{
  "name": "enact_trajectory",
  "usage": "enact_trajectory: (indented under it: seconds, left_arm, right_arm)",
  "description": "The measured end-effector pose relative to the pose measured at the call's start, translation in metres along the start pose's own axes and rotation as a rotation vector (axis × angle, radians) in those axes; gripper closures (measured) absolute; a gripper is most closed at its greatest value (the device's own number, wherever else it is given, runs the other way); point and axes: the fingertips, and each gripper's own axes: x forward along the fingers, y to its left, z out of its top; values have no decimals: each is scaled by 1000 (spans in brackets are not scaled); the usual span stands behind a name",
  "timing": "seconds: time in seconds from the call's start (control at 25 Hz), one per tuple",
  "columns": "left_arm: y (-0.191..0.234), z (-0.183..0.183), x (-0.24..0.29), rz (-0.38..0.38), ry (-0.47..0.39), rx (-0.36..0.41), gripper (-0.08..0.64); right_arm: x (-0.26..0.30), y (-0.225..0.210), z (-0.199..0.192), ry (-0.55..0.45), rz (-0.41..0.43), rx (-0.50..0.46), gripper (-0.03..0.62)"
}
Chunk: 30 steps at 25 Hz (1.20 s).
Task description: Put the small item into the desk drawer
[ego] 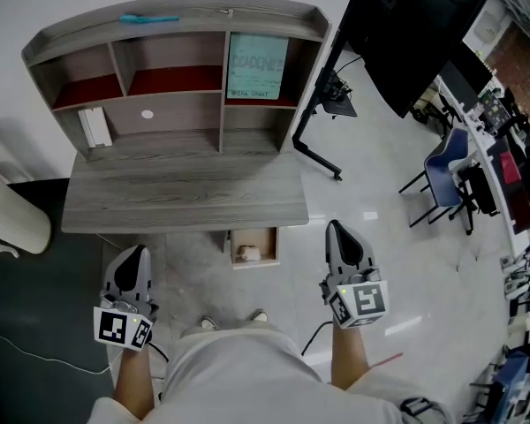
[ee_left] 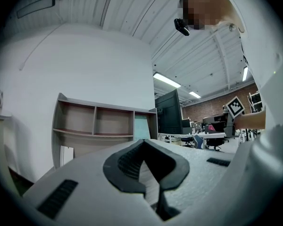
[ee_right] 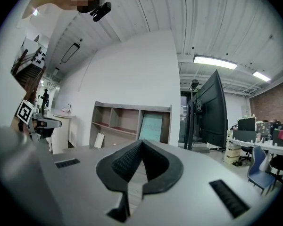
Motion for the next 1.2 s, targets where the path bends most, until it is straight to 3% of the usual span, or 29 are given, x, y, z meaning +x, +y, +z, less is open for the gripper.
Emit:
enact_trajectory:
  seconds: [1.2]
  left_arm:
    - [-8, -1, 3, -77, -12, -17, 555]
  right_arm:
    - [-18, 5, -4, 25, -45, -17, 595]
